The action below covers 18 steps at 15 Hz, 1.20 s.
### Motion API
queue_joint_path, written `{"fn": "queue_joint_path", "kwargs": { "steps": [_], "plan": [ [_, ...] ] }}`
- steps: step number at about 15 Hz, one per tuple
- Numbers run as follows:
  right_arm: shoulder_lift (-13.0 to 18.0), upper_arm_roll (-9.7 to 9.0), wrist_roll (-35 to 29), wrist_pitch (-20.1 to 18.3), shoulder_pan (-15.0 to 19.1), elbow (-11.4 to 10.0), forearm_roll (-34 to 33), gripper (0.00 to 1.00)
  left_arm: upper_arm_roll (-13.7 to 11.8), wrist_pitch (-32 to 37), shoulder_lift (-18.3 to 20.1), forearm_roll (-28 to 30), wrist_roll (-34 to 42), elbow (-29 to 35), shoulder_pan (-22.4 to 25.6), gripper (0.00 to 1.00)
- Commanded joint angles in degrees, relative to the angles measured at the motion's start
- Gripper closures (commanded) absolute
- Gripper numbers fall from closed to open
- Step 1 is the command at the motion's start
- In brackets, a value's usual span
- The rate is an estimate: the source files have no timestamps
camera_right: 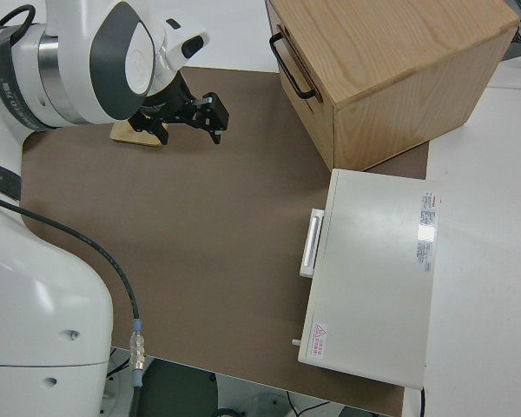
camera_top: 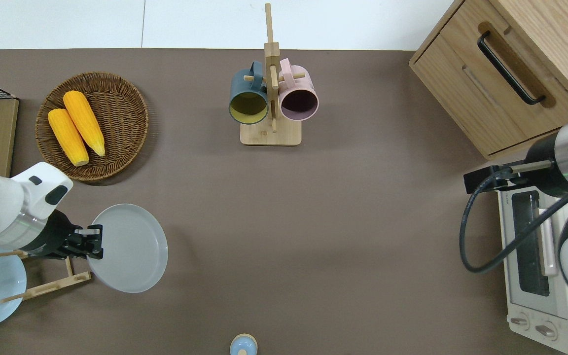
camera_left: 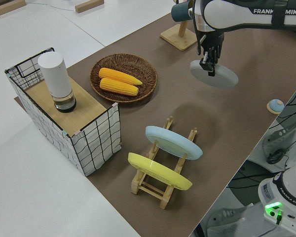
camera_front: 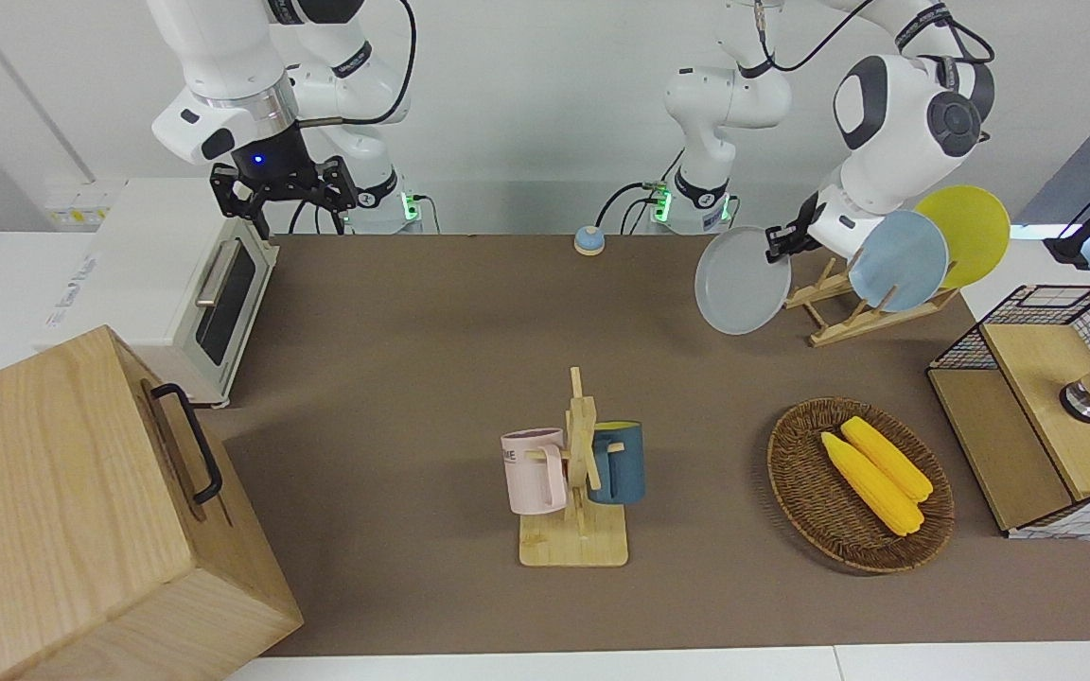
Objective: Pick gray plate from low plate rack and place it on table with left arm
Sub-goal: 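Carry the plate away from the rack and lower it flat onto the table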
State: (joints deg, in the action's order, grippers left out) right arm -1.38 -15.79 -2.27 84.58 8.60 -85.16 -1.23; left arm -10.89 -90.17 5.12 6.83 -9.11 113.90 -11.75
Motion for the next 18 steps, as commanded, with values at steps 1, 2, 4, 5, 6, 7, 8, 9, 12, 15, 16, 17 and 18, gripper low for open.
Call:
{"fn": "queue_joint_path", "kwargs": {
  "steps": [1,2,4,5,6,7,8,9,12,15,16,17,18],
  "plan": [
    [0.1,-1.0,-0.7,-0.8,1.1,0.5,-0.1,0.017,0.3,-3.7,-1.2,0.9,-0.1,2.7,-0.3,1.0],
    [0.2,-1.0,-0.7,-0.8,1.2,0.5,-0.1,0.017,0.5,-5.5,-1.6,1.0,-0.2,4.1,-0.5,1.0],
    [0.2,-1.0,-0.7,-0.8,1.1,0.5,-0.1,0.017,2.1,-9.3,-1.9,1.4,-0.8,7.4,-0.5,1.0],
    [0.1,-1.0,-0.7,-0.7,1.1,0.5,-0.1,0.017,2.2,-10.5,-2.1,1.5,-1.4,8.3,-0.5,1.0],
    [0.1,-1.0,-0.7,-0.8,1.2,0.5,-0.1,0.017,2.3,-11.1,-2.4,1.6,-1.7,8.5,-0.5,1.0],
    [0.2,-1.0,-0.7,-0.8,1.1,0.5,-0.1,0.017,2.5,-11.6,-3.0,1.6,-1.8,8.5,-0.5,1.0],
    [0.1,-1.0,-0.7,-0.8,1.1,0.5,-0.1,0.017,3.3,-11.6,-3.4,1.8,-2.3,8.5,-0.5,1.0],
    [0.1,-1.0,-0.7,-0.8,1.2,0.5,-0.1,0.017,3.9,-11.6,-3.4,1.8,-3.9,8.7,-0.5,1.0],
    [0.2,-1.0,-0.7,-0.7,1.2,0.5,-0.1,0.017,7.0,-9.4,-2.9,1.8,-5.9,9.2,-0.6,1.0],
    [0.1,-1.0,-0.7,-0.8,1.1,0.5,-0.1,0.017,7.4,-9.8,-3.2,1.8,-7.0,9.6,-0.6,1.0],
    [0.1,-1.0,-0.7,-0.8,1.1,0.5,-0.1,0.017,7.5,-9.7,-3.2,1.8,-7.1,9.6,-0.6,1.0],
    [0.1,-1.0,-0.7,-0.8,1.1,0.5,-0.1,0.017,7.6,-9.7,-3.2,1.8,-7.1,9.6,-0.6,0.53],
    [0.1,-1.0,-0.7,-0.8,1.1,0.5,-0.1,0.017,7.5,-9.7,-3.2,1.8,-7.1,9.6,-0.6,0.43]
  ]
}}
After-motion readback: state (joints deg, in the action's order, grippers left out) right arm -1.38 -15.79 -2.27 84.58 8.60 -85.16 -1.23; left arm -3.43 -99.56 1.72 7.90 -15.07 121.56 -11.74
